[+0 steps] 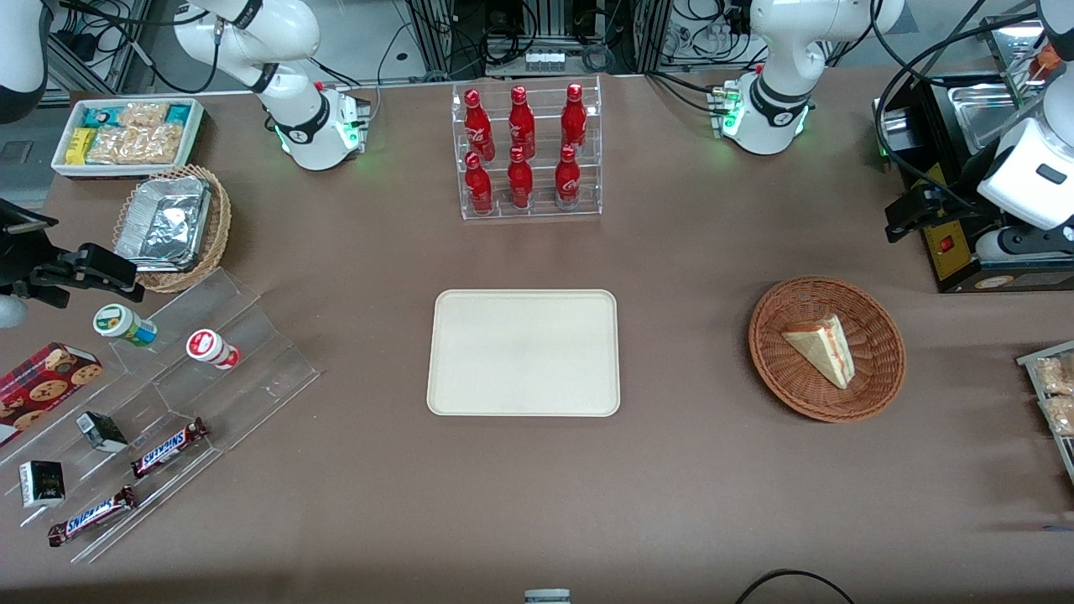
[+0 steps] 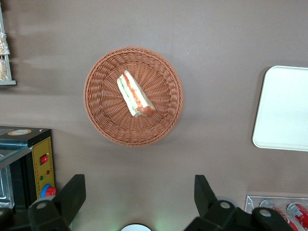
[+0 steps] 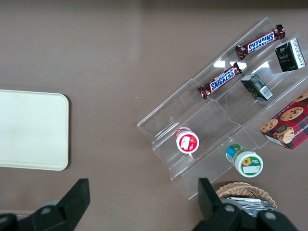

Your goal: Place sandwich from basket to tray

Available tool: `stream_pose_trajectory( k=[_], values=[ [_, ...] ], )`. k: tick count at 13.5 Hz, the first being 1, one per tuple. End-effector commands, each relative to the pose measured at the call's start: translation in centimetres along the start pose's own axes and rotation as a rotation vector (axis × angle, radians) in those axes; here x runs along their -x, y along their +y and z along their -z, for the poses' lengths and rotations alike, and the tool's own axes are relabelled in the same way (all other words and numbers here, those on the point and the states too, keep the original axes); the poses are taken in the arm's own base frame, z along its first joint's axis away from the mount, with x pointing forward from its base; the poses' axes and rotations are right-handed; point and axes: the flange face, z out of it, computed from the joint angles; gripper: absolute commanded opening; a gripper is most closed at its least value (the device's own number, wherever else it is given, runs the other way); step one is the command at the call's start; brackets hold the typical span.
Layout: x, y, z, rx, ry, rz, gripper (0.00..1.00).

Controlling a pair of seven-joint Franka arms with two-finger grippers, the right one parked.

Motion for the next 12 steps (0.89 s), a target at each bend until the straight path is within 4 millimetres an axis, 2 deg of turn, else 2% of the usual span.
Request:
stream_pose_trajectory(
  k=[1,4,9,11,12],
  values=[
    [0.3,0.3,0.1,0.009,0.018,0.010,1.00],
    [0.1,0.0,-0.1,0.009,0.018,0.016,1.00],
    [-1.4,-1.3,-2.6,-0.003,-0.020,0.057,1.00],
    [-2.4,-3.5,-4.2,0.002,-0.026,0.128,1.00],
    [-2.7,-4.4,-5.8,0.002,-0.029,0.162,1.00]
  ],
)
